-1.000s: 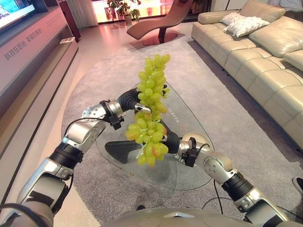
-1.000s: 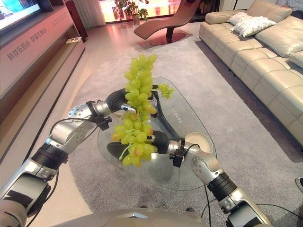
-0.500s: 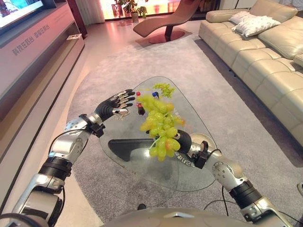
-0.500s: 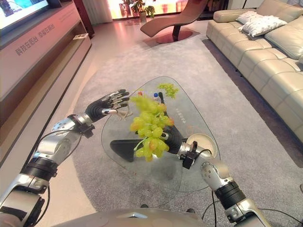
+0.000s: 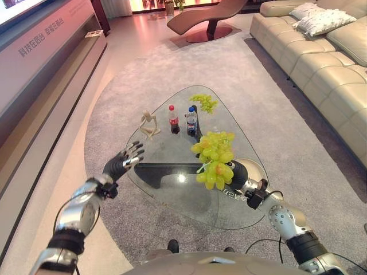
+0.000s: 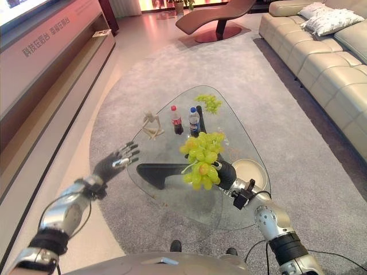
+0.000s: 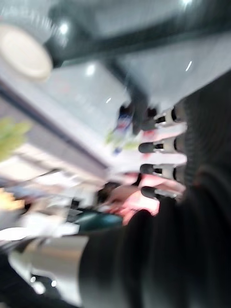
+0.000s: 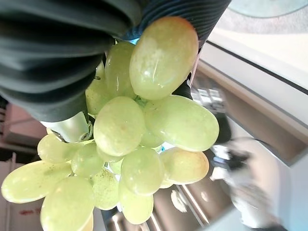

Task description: Pick up fruits into the plate

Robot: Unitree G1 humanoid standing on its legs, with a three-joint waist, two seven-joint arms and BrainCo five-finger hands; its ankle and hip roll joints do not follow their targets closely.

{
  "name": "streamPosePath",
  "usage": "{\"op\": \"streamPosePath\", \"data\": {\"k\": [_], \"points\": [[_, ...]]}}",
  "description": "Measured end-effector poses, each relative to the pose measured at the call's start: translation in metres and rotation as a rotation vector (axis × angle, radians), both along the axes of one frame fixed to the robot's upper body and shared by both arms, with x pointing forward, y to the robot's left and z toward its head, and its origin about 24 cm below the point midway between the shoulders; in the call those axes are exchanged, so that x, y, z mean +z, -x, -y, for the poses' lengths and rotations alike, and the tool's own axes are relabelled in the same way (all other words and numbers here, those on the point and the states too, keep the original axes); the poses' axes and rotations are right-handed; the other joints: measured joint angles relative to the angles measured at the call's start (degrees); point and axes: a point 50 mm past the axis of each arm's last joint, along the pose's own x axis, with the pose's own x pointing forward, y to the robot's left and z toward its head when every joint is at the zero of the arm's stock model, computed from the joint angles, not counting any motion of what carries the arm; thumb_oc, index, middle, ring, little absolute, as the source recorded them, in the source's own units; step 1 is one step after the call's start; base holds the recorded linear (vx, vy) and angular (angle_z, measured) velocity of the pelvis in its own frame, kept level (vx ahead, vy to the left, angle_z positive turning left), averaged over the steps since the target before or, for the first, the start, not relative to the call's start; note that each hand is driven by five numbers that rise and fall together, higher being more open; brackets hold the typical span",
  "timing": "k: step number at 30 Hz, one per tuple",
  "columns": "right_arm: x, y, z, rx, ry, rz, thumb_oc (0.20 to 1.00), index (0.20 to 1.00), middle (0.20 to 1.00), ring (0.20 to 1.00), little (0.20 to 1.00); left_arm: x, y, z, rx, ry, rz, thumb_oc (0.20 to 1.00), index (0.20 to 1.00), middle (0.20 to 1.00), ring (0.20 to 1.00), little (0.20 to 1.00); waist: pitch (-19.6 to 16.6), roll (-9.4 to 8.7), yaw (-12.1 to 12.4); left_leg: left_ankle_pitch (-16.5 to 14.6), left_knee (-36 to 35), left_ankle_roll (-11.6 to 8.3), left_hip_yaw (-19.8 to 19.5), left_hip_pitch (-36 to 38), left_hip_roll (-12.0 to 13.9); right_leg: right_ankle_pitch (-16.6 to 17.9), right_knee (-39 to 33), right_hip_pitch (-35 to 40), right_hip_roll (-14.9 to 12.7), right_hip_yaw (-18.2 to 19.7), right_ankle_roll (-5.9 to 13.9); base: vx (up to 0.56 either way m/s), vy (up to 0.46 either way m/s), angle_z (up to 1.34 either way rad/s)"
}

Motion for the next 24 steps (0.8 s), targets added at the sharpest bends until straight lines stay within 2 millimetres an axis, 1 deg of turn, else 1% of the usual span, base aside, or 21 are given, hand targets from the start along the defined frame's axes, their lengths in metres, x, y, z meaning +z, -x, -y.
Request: {"op": "streamPosePath", "data": {"k": [1,2,3,5,6,7,8,9,10,11,12,13,14,15,16,17,18,20,22,24], "points": [[0.001,-0.001,0.005,-0.032,0.005,0.003,0.200,0.200,0.200,0.200,0.200,-0.015,0.013,-0.002,0.037,-0.014,-0.070,1.000,1.000,1.000,1.000,1.000,0.71,-0.01,0.01,0.06,0.00,0.11,-0.02,-0.04,0.00,-0.01,0.00,-0.01,-0.01,-0.04,0.00,-0.04,-0.010,0.01],[0.001,-0.002,0.008,-0.051,0.012,0.004,0.200,0.200,0.200,0.200,0.200,-0.022,0.020,-0.004,0.054,-0.028,-0.105,1.000,1.000,1.000,1.000,1.000,1.12,-0.07,0.02,0.07,0.00,0.13,-0.03,-0.17,0.01,-0.01,0.01,-0.16,0.00,-0.06,0.00,-0.08,-0.021,0.00],[0.001,-0.003,0.013,-0.085,0.021,0.005,0.200,0.200,0.200,0.200,0.200,-0.037,0.034,-0.005,0.096,-0.047,-0.173,1.000,1.000,1.000,1.000,1.000,1.83,-0.05,0.18,0.15,0.01,0.22,0.00,-0.30,-0.01,-0.01,0.00,-0.33,-0.02,-0.05,0.00,-0.08,-0.024,0.00],[-0.003,-0.005,0.021,-0.145,0.039,-0.008,0.200,0.200,0.200,0.200,0.200,-0.058,0.054,-0.005,0.151,-0.092,-0.290,1.000,1.000,1.000,1.000,1.000,2.48,-0.08,0.22,0.14,0.01,0.22,-0.06,-1.19,-0.02,-0.01,0.01,-1.14,-0.03,-0.09,0.00,-0.10,-0.029,0.02],[-0.003,-0.006,0.023,-0.161,0.046,-0.011,0.200,0.200,0.200,0.200,0.200,-0.064,0.058,-0.004,0.167,-0.103,-0.319,1.000,1.000,1.000,1.000,1.000,2.49,-0.08,0.31,0.14,0.01,0.22,-0.06,-1.61,-0.01,-0.01,0.01,-1.56,-0.03,-0.11,0.00,-0.14,-0.045,0.02],[-0.005,-0.008,0.028,-0.192,0.060,-0.015,0.200,0.200,0.200,0.200,0.200,-0.075,0.069,-0.004,0.216,-0.124,-0.375,1.000,1.000,1.000,1.000,1.000,2.81,-0.10,0.32,0.44,0.03,0.43,-0.05,-2.61,-0.01,0.01,0.02,-2.64,-0.03,-0.13,0.00,-0.11,-0.038,0.01],[-0.006,-0.010,0.030,-0.209,0.068,-0.014,0.200,0.200,0.200,0.200,0.200,-0.080,0.073,-0.003,0.242,-0.134,-0.402,1.000,1.000,1.000,1.000,1.000,3.29,-0.05,0.29,0.82,0.06,0.15,-0.09,-3.06,-0.03,0.02,0.02,-2.99,-0.02,-0.16,0.00,-0.12,-0.050,0.03],[-0.007,-0.014,0.034,-0.244,0.089,-0.013,0.200,0.200,0.200,0.200,0.200,-0.088,0.081,-0.002,0.282,-0.152,-0.452,1.000,1.000,1.000,1.000,1.000,4.51,-0.06,0.25,1.34,0.19,-0.06,-0.20,-3.87,-0.04,0.12,0.09,-3.73,0.00,-0.23,-0.11,-0.12,-0.064,0.04],[-0.008,-0.016,0.037,-0.257,0.099,-0.014,0.200,0.200,0.200,0.200,0.200,-0.089,0.082,-0.002,0.293,-0.157,-0.463,1.000,1.000,1.000,1.000,1.000,4.86,-0.04,0.21,1.46,0.24,-0.13,-0.29,-4.09,-0.03,0.16,0.16,-4.02,0.00,-0.30,-0.16,-0.21,-0.114,0.09],[-0.008,-0.018,0.043,-0.291,0.121,-0.012,0.200,0.200,0.200,0.200,0.200,-0.093,0.088,-0.001,0.312,-0.175,-0.484,1.000,1.000,1.000,1.000,1.000,6.39,0.10,0.30,1.96,0.37,-0.42,-0.57,-4.68,-0.05,0.17,0.25,-4.39,0.08,-0.42,-0.18,-0.27,-0.157,0.10],[-0.006,-0.023,0.046,-0.317,0.141,0.000,0.200,0.200,0.200,0.200,0.200,-0.095,0.088,-0.002,0.323,-0.196,-0.487,1.000,1.000,1.000,1.000,1.000,7.07,0.15,0.26,2.31,0.37,-0.71,-0.86,-5.67,0.00,0.18,0.01,-5.63,0.15,-0.45,-0.19,-0.20,-0.117,0.09],[-0.006,-0.023,0.046,-0.317,0.141,0.000,0.200,0.200,0.200,0.200,0.200,-0.095,0.088,-0.002,0.323,-0.196,-0.487,1.000,1.000,1.000,1.000,1.000,7.07,0.15,0.26,2.31,0.37,-0.71,-0.86,-5.67,0.00,0.18,0.01,-5.63,0.15,-0.45,-0.19,-0.15,-0.079,0.06],[0.004,-0.038,0.054,-0.373,0.182,0.043,0.200,0.200,0.200,0.200,0.200,-0.097,0.085,-0.001,0.341,-0.223,-0.501,1.000,1.000,1.000,1.000,1.000,9.49,0.53,0.13,3.40,0.40,-0.95,-1.05,-8.27,0.15,0.70,0.24,-7.97,0.37,-0.55,-0.30,-0.23,-0.100,0.05],[0.020,-0.055,0.065,-0.429,0.213,0.091,0.200,0.200,0.200,0.200,0.200,-0.097,0.076,0.000,0.338,-0.240,-0.500,1.000,1.000,1.000,1.000,1.000,13.01,1.22,0.20,4.74,0.43,-1.41,-1.07,-10.49,0.25,1.99,0.30,-10.14,0.54,-0.59,-0.82,-0.25,-0.106,0.08],[0.029,-0.066,0.072,-0.472,0.244,0.123,0.200,0.200,0.200,0.200,0.200,-0.096,0.071,0.001,0.328,-0.264,-0.496,1.000,1.000,1.000,1.000,1.000,15.42,1.37,-0.12,5.21,1.24,-1.56,-1.02,-12.16,0.24,2.20,0.39,-11.45,0.55,-0.75,-0.73,-0.27,-0.102,0.03],[0.043,-0.079,0.080,-0.518,0.280,0.160,0.200,0.200,0.200,0.200,0.200,-0.095,0.063,0.002,0.309,-0.291,-0.483,1.000,1.000,1.000,1.000,1.000,18.00,1.82,-0.09,5.43,1.73,-1.72,-1.02,-13.79,0.36,2.77,0.37,-12.77,0.70,-0.64,-0.85,-0.15,-0.032,-0.01],[0.054,-0.087,0.086,-0.561,0.295,0.187,0.200,0.200,0.200,0.200,0.200,-0.093,0.057,0.005,0.297,-0.297,-0.471,1.000,1.000,1.000,1.000,1.000,20.39,2.22,0.04,5.72,1.53,-1.74,-0.94,-14.35,0.50,3.22,0.33,-13.58,0.88,-0.45,-0.83,-0.16,-0.028,-0.08],[0.069,-0.097,0.095,-0.615,0.334,0.231,0.200,0.200,0.200,0.200,0.200,-0.091,0.050,0.006,0.286,-0.313,-0.453,1.000,1.000,1.000,1.000,1.000,24.00,2.56,0.12,6.12,1.43,-1.82,-0.54,-15.59,0.69,3.82,0.32,-15.02,1.03,-0.10,-1.02,-0.17,-0.037,-0.12],[0.078,-0.106,0.107,-0.672,0.371,0.245,0.200,0.200,0.200,0.200,0.200,-0.088,0.040,0.011,0.272,-0.323,-0.430,1.000,1.000,1.000,1.000,1.000,24.97,2.73,0.35,6.48,1.85,-1.59,0.11,-18.58,0.78,3.99,1.71,-18.93,1.02,0.15,-1.00,-0.12,-0.027,-0.15],[0.094,-0.116,0.126,-0.777,0.427,0.247,0.200,0.200,0.200,0.200,0.200,-0.080,0.021,0.019,0.232,-0.349,-0.382,1.000,1.000,1.000,1.000,1.000,25.72,3.41,0.37,7.19,1.66,-1.49,0.14,-22.61,0.71,4.07,3.25,-23.79,0.75,0.50,-1.08,-0.09,0.015,-0.11]]}}
